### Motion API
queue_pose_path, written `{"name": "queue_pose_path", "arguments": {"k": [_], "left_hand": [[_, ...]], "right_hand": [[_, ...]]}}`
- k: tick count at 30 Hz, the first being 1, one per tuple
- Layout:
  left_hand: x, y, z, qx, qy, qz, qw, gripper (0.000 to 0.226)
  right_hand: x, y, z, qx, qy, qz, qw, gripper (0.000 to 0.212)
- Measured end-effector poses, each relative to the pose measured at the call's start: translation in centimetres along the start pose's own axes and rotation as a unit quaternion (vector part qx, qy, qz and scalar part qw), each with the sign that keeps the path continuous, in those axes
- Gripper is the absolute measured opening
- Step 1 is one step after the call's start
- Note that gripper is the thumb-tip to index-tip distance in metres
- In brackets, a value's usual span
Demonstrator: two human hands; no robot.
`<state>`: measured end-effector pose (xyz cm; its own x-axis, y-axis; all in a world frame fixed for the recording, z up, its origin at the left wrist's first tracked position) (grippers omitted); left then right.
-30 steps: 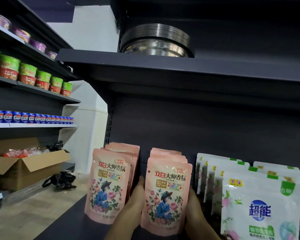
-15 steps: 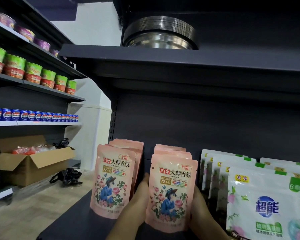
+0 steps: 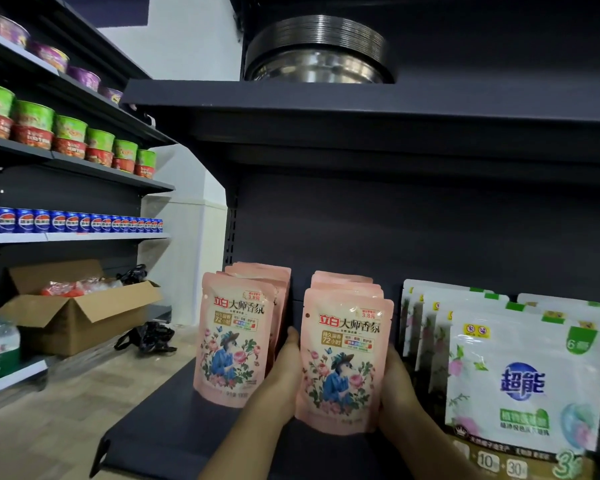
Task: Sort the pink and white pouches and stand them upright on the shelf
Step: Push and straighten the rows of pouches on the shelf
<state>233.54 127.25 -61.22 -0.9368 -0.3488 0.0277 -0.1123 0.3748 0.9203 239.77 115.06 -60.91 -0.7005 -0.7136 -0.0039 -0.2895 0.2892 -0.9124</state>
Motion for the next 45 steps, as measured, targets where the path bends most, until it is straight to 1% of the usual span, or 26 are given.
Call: {"name": "queue_pose_path", "arguments": {"k": [4, 6, 9, 13, 16, 18, 19, 21, 23, 25, 28, 30, 32, 36, 38, 39, 40, 41, 42, 44, 45], "left_hand": [[0.8, -0.1, -0.3, 0.005, -0.014, -0.001, 1.0, 0.068], [1.6, 0.0, -0.4, 0.006, -0.004, -0.002, 1.0, 0.068], [2.8, 0.3, -0.9, -0.02, 0.002, 0.0, 1.0, 0.068], [3.7, 1.7, -1.8, -0.091, -0.005, -0.021, 0.996, 0.07], [5.1, 4.1, -2.8, -0.16, 0.013, -0.056, 0.986, 0.065], [5.9, 6.0, -3.8, -0.201, 0.018, -0.084, 0.976, 0.063], [6.6, 6.9, -4.5, -0.213, 0.013, -0.089, 0.973, 0.066], [8.0, 8.7, -5.8, -0.266, 0.023, -0.104, 0.958, 0.07], [10.2, 10.8, -7.3, -0.319, 0.033, -0.147, 0.936, 0.063], [12.4, 13.3, -8.2, -0.344, 0.05, -0.225, 0.91, 0.055], [15.8, 16.4, -7.1, -0.333, 0.118, -0.324, 0.878, 0.04], [17.5, 17.3, -4.9, -0.318, 0.166, -0.35, 0.865, 0.034], [18.9, 17.8, -2.4, -0.307, 0.195, -0.353, 0.862, 0.034], [19.9, 16.6, 2.9, -0.274, 0.236, -0.306, 0.881, 0.036], [19.6, 15.4, 4.7, -0.265, 0.235, -0.271, 0.895, 0.032], [19.2, 14.8, 5.5, -0.261, 0.233, -0.251, 0.903, 0.028], [18.8, 14.2, 6.2, -0.26, 0.232, -0.229, 0.909, 0.025], [18.3, 13.6, 6.7, -0.261, 0.23, -0.209, 0.914, 0.024], [17.5, 13.1, 7.3, -0.264, 0.223, -0.196, 0.918, 0.026], [15.8, 12.3, 8.3, -0.263, 0.197, -0.169, 0.929, 0.04], [14.9, 12.0, 8.9, -0.26, 0.192, -0.147, 0.935, 0.047]], "right_hand": [[0.2, 0.0, 0.0, -0.001, 0.003, 0.003, 1.0, 0.058], [0.9, 0.0, -0.2, -0.012, 0.004, 0.004, 1.0, 0.058], [2.1, -0.4, -0.6, -0.027, 0.002, 0.013, 1.0, 0.058], [4.0, -2.4, -2.0, -0.022, -0.011, 0.054, 0.998, 0.046], [4.9, -4.8, -3.4, -0.018, -0.021, 0.113, 0.993, 0.036], [5.9, -6.4, -4.0, 0.007, -0.004, 0.148, 0.989, 0.029], [6.6, -7.3, -4.4, 0.026, 0.015, 0.163, 0.986, 0.029], [8.0, -9.4, -5.4, 0.064, 0.025, 0.187, 0.98, 0.044], [9.1, -11.7, -6.7, 0.119, 0.029, 0.226, 0.966, 0.05], [9.9, -13.4, -8.1, 0.191, 0.051, 0.268, 0.943, 0.045], [10.9, -13.5, -10.2, 0.243, 0.065, 0.298, 0.921, 0.039], [11.2, -12.3, -11.6, 0.253, 0.06, 0.292, 0.921, 0.039], [11.7, -10.5, -12.8, 0.256, 0.052, 0.278, 0.924, 0.04], [12.4, -5.9, -15.1, 0.284, 0.014, 0.216, 0.934, 0.043], [12.1, -3.2, -15.9, 0.266, -0.005, 0.159, 0.951, 0.041], [11.6, -2.1, -16.0, 0.241, -0.008, 0.136, 0.961, 0.035], [11.3, -1.3, -16.0, 0.222, 0.002, 0.116, 0.968, 0.029], [11.4, -0.9, -15.9, 0.211, 0.014, 0.097, 0.973, 0.028], [11.4, -0.5, -15.7, 0.192, 0.022, 0.078, 0.978, 0.029], [11.3, 0.5, -15.8, 0.16, 0.014, 0.048, 0.986, 0.019], [11.3, 0.9, -16.1, 0.147, -0.002, 0.035, 0.989, 0.025]]}}
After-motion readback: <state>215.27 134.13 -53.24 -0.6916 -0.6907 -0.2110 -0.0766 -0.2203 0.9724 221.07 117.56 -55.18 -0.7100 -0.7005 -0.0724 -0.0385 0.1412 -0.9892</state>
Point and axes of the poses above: each hand's wrist, its own x-axis away from the middle knuckle, its own z-axis out of the back of the hand, y = z × x, the point moved 5 cm from there along -x, towards the middle knuckle, and after that the axes turned 15 degrees about -y, right-handed, at the moved point
